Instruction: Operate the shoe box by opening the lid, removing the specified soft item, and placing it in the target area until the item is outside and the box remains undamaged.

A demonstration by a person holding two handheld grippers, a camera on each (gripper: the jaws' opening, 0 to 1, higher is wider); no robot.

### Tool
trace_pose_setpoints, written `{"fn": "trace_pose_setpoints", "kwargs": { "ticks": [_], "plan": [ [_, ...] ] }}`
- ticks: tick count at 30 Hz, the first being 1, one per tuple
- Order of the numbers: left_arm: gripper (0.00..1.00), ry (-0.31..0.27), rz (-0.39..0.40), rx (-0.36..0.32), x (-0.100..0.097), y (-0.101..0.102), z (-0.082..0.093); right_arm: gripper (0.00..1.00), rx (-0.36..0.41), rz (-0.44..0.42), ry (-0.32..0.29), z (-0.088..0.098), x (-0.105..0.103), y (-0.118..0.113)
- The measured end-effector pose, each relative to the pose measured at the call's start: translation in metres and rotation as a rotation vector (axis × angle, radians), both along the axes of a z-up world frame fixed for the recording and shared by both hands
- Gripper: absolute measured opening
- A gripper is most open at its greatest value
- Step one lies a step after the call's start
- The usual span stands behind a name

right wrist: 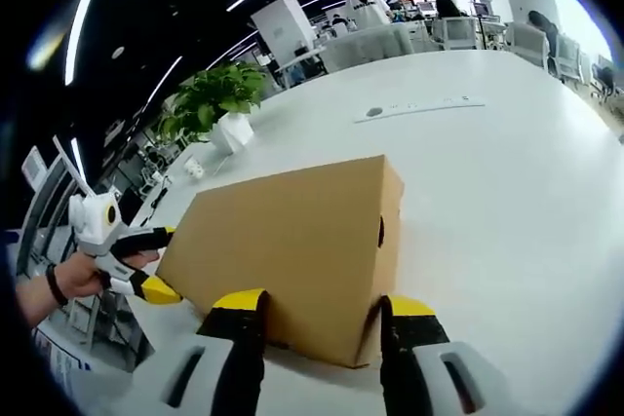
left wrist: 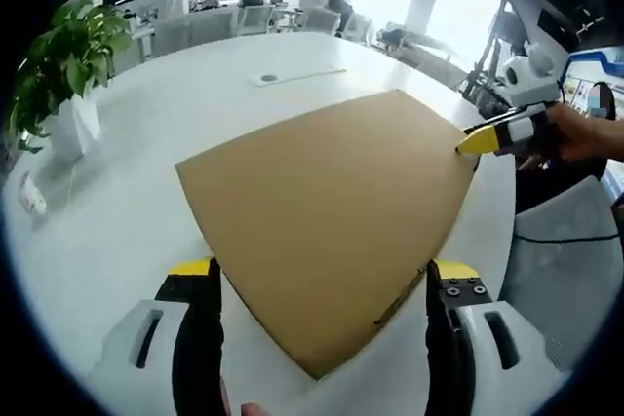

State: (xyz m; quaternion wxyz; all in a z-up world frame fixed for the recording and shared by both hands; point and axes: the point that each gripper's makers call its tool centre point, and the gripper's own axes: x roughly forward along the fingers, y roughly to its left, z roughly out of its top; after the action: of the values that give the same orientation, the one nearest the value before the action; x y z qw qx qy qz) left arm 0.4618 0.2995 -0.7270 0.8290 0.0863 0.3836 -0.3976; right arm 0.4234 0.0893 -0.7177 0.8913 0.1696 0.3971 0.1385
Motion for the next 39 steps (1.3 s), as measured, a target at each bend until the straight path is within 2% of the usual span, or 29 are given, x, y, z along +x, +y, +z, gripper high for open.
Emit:
{"fn": "trace_pose_setpoints", "kwargs": {
  "ticks": [2,5,7,9,13,17,20,22,23,25,39],
  "plan": [
    [0.86,-0.002,0.001,0.0,0.0,0.0,0.0,0.44,0.008,0.015,-0.01,0.0,0.0,-0.001],
    [0.87,-0.007,0.02,-0.008,0.0,0.001,0.001,0.44,0.016,0.062,-0.057,0.001,-0.003,-0.003],
    [0.87,-0.007,0.063,-0.056,0.0,0.0,0.005,0.47,0.012,0.142,-0.103,0.002,-0.007,0.0],
    [0.86,-0.015,0.065,-0.057,-0.001,0.003,0.004,0.51,0.017,0.156,-0.097,0.001,-0.012,0.0],
    [0.81,-0.023,0.072,-0.059,-0.009,0.006,0.004,0.56,-0.007,0.202,-0.138,0.002,-0.018,0.0],
    [0.79,-0.029,0.062,-0.034,-0.016,0.008,-0.002,0.56,-0.077,0.278,-0.179,0.002,-0.023,0.001],
    [0.77,-0.039,0.09,-0.042,-0.015,0.009,-0.004,0.52,-0.177,0.357,-0.182,-0.007,-0.028,0.003],
    [0.75,-0.027,0.123,-0.046,-0.016,0.011,-0.004,0.47,-0.234,0.38,-0.185,-0.012,-0.028,0.002],
    [0.72,-0.03,0.139,-0.046,-0.015,0.012,-0.004,0.47,-0.265,0.367,-0.194,-0.013,-0.025,-0.001],
    [0.71,-0.03,0.14,-0.051,-0.015,0.012,-0.005,0.42,-0.24,0.318,-0.214,-0.007,-0.022,-0.001],
    [0.63,-0.077,0.172,-0.063,-0.019,0.016,0.011,0.38,-0.242,0.298,-0.235,0.005,-0.024,-0.002]
  ]
}}
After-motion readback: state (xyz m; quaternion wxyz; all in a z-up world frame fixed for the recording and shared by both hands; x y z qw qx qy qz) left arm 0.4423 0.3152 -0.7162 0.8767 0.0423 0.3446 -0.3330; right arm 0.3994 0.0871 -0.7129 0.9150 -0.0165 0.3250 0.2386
